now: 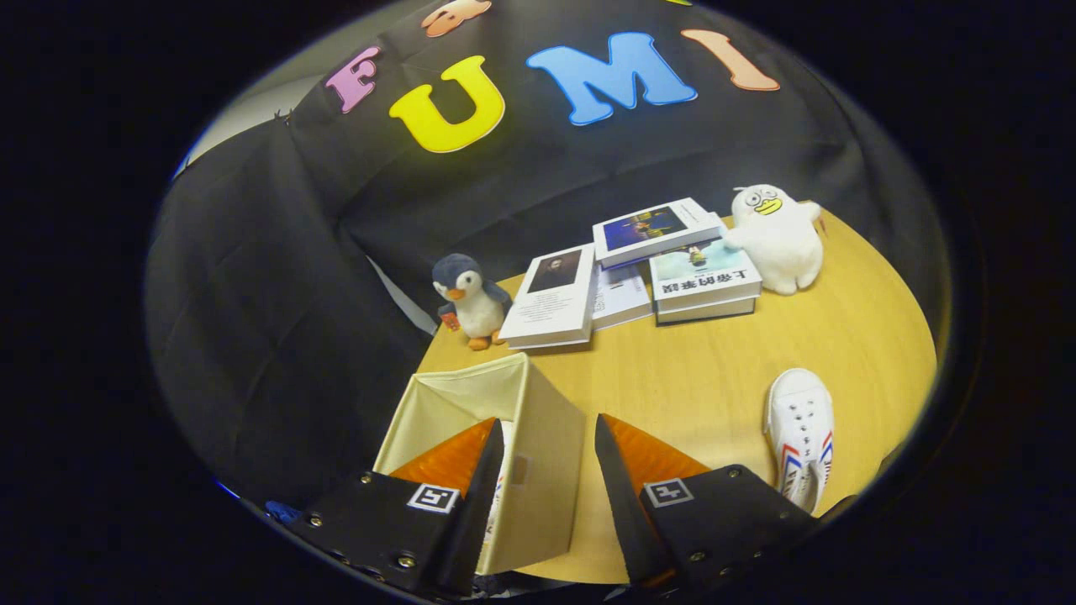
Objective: Open the storage box then place both shoes into the box .Put the left shoe in first, then the right shoe, with the right side of both shoes facing outward in a uniform manner.
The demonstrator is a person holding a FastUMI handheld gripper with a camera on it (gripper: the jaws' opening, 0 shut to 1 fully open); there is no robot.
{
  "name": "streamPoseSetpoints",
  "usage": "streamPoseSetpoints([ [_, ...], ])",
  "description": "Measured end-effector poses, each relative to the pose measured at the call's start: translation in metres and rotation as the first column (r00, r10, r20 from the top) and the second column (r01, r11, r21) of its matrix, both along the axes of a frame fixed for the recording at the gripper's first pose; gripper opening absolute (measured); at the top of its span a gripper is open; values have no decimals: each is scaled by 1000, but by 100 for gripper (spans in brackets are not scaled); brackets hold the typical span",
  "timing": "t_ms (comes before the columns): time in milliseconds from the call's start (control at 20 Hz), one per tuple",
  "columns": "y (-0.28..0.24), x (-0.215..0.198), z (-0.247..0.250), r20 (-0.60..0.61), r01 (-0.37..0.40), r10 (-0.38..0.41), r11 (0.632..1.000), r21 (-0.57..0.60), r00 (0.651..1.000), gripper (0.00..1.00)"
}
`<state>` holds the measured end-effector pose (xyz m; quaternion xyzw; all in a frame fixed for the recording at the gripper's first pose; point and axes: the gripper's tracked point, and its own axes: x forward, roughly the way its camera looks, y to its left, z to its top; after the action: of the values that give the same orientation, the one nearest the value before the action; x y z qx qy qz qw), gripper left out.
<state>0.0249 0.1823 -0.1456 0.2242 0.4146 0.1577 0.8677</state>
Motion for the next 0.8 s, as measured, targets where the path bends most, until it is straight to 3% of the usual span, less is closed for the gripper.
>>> streamPoseSetpoints([
  [450,-121,-8,-66,-72,80,-94,980,-183,993,66],
  [800,-170,-24,-120,-171,88,-135,962,-259,976,66],
])
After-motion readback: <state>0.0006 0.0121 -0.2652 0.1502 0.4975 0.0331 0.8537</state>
